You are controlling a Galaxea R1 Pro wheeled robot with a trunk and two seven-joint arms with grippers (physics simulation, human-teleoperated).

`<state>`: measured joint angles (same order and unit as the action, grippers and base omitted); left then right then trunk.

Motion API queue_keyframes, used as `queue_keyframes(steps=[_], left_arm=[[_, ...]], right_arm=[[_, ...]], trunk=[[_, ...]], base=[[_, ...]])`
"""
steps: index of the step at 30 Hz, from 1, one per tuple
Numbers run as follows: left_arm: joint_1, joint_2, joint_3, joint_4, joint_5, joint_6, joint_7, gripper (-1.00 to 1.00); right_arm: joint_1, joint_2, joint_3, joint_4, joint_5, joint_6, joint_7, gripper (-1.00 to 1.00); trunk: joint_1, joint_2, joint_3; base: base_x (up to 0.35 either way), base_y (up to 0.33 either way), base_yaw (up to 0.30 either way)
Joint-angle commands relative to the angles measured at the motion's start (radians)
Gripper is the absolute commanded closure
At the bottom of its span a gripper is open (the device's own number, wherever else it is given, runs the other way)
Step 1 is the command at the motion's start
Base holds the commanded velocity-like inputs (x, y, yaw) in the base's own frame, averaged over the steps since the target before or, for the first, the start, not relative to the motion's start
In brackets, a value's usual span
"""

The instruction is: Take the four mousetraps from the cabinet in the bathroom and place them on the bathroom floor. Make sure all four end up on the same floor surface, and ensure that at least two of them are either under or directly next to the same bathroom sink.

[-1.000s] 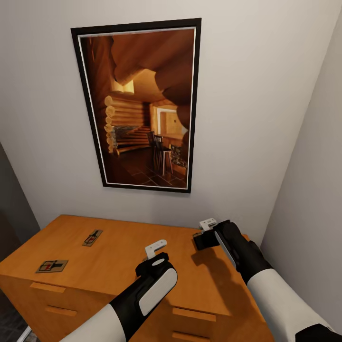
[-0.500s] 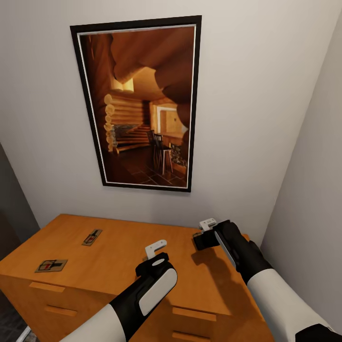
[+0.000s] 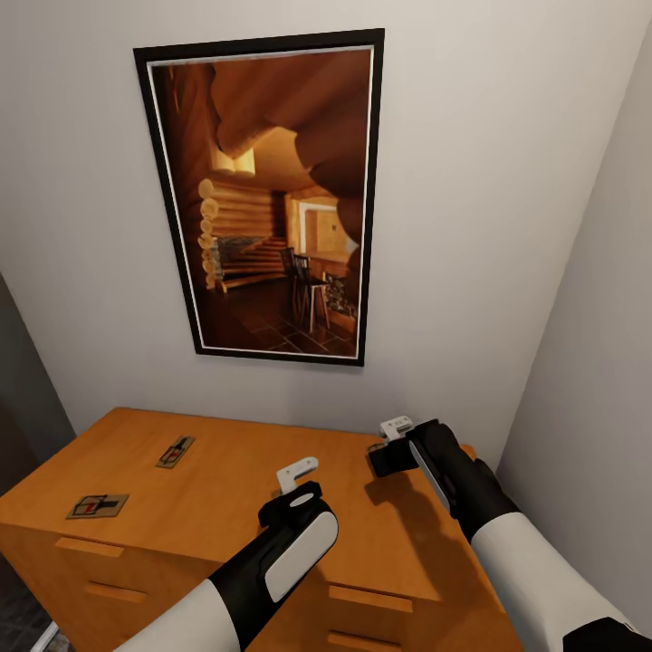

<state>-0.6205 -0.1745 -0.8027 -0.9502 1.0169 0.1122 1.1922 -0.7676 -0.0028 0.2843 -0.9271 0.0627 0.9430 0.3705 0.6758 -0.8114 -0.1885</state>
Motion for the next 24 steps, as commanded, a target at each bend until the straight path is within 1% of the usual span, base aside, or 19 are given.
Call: queue_keyframes(steps=[1, 4, 21, 24], left_arm=[[-0.001, 0.000, -0.001, -0.001, 0.000, 0.011, 0.006, -1.00], [-0.001, 0.000, -0.001, 0.000, 0.000, 0.010, 0.006, -1.00], [-0.001, 0.000, -0.001, -0.001, 0.000, 0.010, 0.006, -1.00], [-0.001, 0.000, -0.001, 0.000, 0.000, 0.010, 0.006, -1.00]], right_arm=[[-0.001, 0.000, 0.001, -0.001, 0.007, 0.003, 0.006, 1.00], [-0.001, 0.000, 0.001, -0.001, 0.007, 0.003, 0.005, 1.00], [-0.001, 0.000, 0.004, 0.001, 0.008, 0.004, -0.002, 1.00], [-0.001, 0.000, 0.003, 0.001, 0.008, 0.004, -0.003, 1.00]], trunk=[[0.004, -0.009, -0.005], [0.016, -0.030, -0.014], [0.016, -0.030, -0.014], [0.027, -0.051, -0.024]], base=[[0.000, 0.000, 0.000], [0.000, 0.000, 0.000], [0.000, 0.000, 0.000], [0.000, 0.000, 0.000]])
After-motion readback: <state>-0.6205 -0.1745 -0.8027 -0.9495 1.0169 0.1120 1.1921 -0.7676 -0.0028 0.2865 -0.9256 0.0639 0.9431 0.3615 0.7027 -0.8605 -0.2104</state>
